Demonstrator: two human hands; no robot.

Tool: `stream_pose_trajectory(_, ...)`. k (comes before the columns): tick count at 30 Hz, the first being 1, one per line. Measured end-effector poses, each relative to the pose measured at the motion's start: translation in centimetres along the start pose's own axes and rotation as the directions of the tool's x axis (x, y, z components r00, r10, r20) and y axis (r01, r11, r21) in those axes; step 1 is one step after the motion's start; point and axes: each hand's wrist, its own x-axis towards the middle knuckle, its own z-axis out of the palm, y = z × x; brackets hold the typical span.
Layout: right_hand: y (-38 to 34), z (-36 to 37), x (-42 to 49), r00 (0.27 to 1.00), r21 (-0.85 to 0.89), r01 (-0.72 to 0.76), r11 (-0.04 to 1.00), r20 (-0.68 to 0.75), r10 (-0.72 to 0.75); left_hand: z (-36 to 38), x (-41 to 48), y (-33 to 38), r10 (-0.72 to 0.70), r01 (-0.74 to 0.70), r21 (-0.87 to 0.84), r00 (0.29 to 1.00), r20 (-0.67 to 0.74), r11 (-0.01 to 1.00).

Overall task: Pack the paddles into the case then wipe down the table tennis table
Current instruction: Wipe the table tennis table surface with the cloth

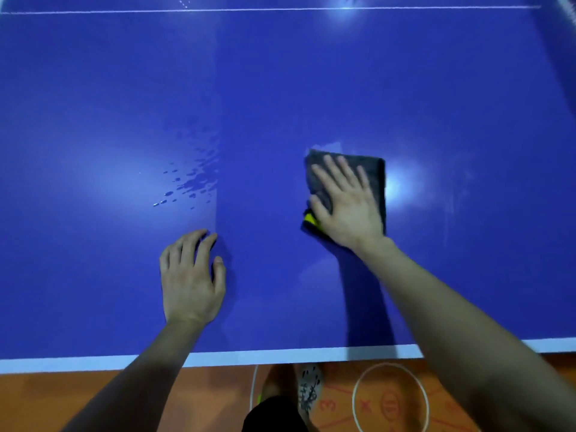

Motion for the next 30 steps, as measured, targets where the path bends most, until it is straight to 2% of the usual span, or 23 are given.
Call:
stream_pose_trajectory(3, 5.7, -1.8, 0.1, 0.950, -0.062, -0.311, 0.948, 0.004, 0.312, 0.2, 0.0, -0.1, 0.004, -0.004, -0.017, 1.000, -0.006, 1.000)
stream_pose_trajectory(5, 3.5, -1.2, 1.6, 0.903, -0.086, -0.430, 0.899, -0.023, 0.429, 0.5, -0.1, -0.2, 0.003, -0.003, -0.019, 1.000, -0.015, 1.000)
stream_pose_trajectory(7, -1.5, 0.2, 3.6, 0.927, -0.093, -0.376, 0.922, -0.042, 0.373, 0.5, -0.2, -0.2, 0.003, -0.003, -0.018, 1.000, -0.023, 1.000)
stream_pose_trajectory(9, -7.7, 2.0, 5.2, 0.979, -0.073, -0.201, 0.977, -0.002, 0.202, 0.5, -0.2, -0.2, 0.006, -0.007, -0.012, 0.999, -0.032, 1.000)
stream_pose_trajectory(11, -12.4, 3.1, 6.1, 0.995, -0.049, -0.085, 0.995, 0.040, 0.087, 0.5, -0.2, -0.2, 0.008, -0.009, -0.009, 0.999, -0.035, 1.000)
stream_pose_trajectory(13, -12.7, 3.3, 6.1, 0.998, 0.000, -0.032, 0.999, 0.057, 0.032, 0.4, -0.2, -0.1, 0.013, -0.013, -0.010, 0.999, -0.029, 1.000)
stream_pose_trajectory(15, -8.8, 2.7, 5.1, 0.999, 0.042, 0.012, 0.999, 0.030, -0.013, 0.3, -0.1, 0.0, 0.017, -0.018, -0.013, 1.000, -0.020, 1.000)
stream_pose_trajectory(16, -5.8, 2.0, 4.2, 1.000, 0.039, -0.012, 0.999, 0.011, 0.011, 0.3, -0.1, -0.1, 0.012, -0.012, -0.014, 1.000, -0.014, 1.000)
stream_pose_trajectory(18, 0.9, 0.1, 1.6, 0.985, 0.002, -0.170, 0.985, -0.022, 0.170, 0.2, -0.1, -0.3, 0.003, -0.004, -0.012, 1.000, -0.013, 1.000)
stream_pose_trajectory(21, 8.2, -2.7, -2.7, 0.918, -0.050, -0.396, 0.917, -0.025, 0.396, 0.3, 0.1, -0.3, 0.007, -0.007, -0.024, 1.000, -0.015, 1.000)
stream_pose_trajectory(24, 5.7, -2.7, -3.3, 0.861, -0.079, -0.508, 0.858, -0.043, 0.506, 0.6, 0.0, -0.3, 0.004, -0.004, -0.020, 1.000, -0.027, 1.000)
stream_pose_trajectory(26, 0.0, -1.4, -3.0, 0.909, -0.074, -0.416, 0.906, -0.045, 0.414, 0.5, -0.1, -0.4, 0.004, -0.005, -0.021, 1.000, -0.025, 1.000)
stream_pose_trajectory(28, -7.0, 0.5, -3.3, 0.976, -0.058, -0.218, 0.974, 0.004, 0.218, 0.5, 0.0, -0.5, 0.005, -0.005, -0.017, 1.000, -0.026, 1.000)
stream_pose_trajectory(30, -12.5, 1.8, -3.7, 0.995, -0.029, -0.088, 0.996, 0.051, 0.089, 0.5, 0.0, -0.5, 0.010, -0.010, -0.010, 1.000, -0.026, 1.000)
